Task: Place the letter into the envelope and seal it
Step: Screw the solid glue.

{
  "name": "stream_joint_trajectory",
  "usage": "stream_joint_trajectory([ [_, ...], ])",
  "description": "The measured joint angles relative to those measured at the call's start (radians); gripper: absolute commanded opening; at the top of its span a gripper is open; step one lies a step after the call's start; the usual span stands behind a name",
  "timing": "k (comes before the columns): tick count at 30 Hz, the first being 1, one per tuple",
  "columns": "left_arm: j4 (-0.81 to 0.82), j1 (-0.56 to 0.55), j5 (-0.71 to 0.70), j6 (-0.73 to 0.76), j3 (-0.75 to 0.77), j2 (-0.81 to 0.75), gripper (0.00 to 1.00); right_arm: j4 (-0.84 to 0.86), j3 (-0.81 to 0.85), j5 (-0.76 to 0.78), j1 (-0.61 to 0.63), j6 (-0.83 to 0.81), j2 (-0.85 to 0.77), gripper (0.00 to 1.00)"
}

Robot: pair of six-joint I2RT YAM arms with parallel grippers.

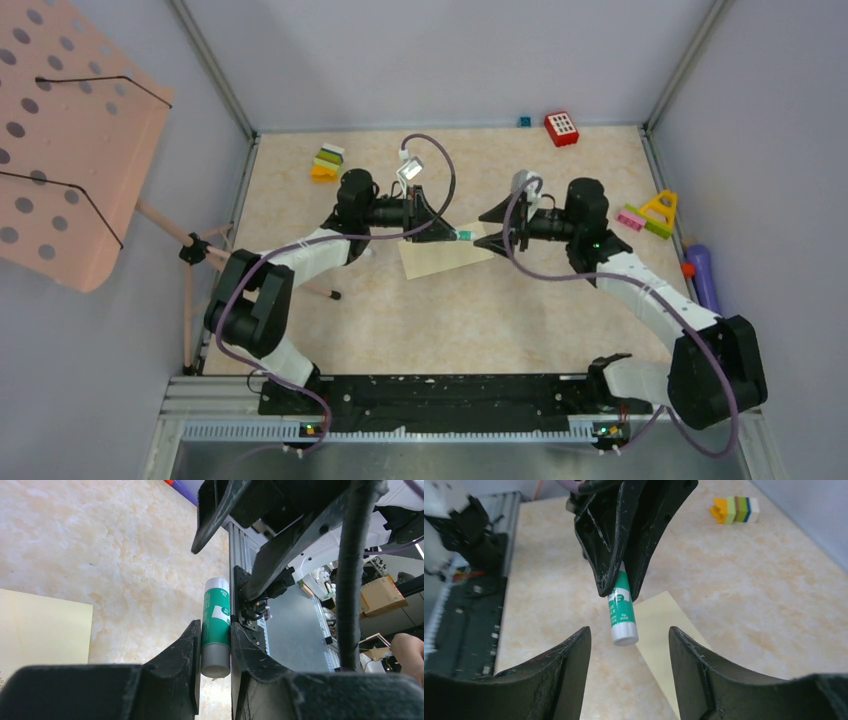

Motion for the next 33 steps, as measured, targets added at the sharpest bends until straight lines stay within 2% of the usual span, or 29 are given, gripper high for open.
stream_joint_trajectory([
  [3, 0.000, 0.000, -0.002, 0.000, 0.000, 0.000, 0.00, 0.003, 0.063, -0.101, -0.053, 0.229, 0.045, 0.58],
  [7, 0.000, 0.000, -0.002, 0.000, 0.000, 0.000, 0.00, -0.014, 0.148, -0.239, -0.082, 0.491, 0.185, 0.50],
  [11, 0.000, 0.000, -0.002, 0.000, 0.000, 0.000, 0.00, -0.060, 0.211, -0.340, -0.085, 0.688, 0.353, 0.44],
  [15, -0.010, 0.000, -0.010, 0.004, -0.003, 0.000, 0.00, -0.070, 0.217, -0.405, -0.085, 0.828, 0.434, 0.40],
  [23, -0.003, 0.000, -0.009, 0.003, -0.003, 0.000, 0.00, -0.005, 0.217, -0.445, -0.086, 0.960, 0.434, 0.40],
  [25, -0.003, 0.000, -0.009, 0.003, -0.003, 0.000, 0.00, 0.008, 0.217, -0.447, -0.086, 0.977, 0.434, 0.37],
  [27, -0.001, 0.000, -0.009, 0.003, -0.003, 0.000, 0.00, 0.018, 0.217, -0.448, -0.086, 0.986, 0.434, 0.31],
  [31, 0.002, 0.000, -0.004, 0.000, -0.003, 0.000, 0.00, 0.050, 0.217, -0.448, -0.086, 1.009, 0.434, 0.08],
  [33, 0.008, 0.000, -0.001, 0.000, -0.003, -0.001, 0.00, 0.065, 0.217, -0.448, -0.087, 1.016, 0.434, 0.02],
])
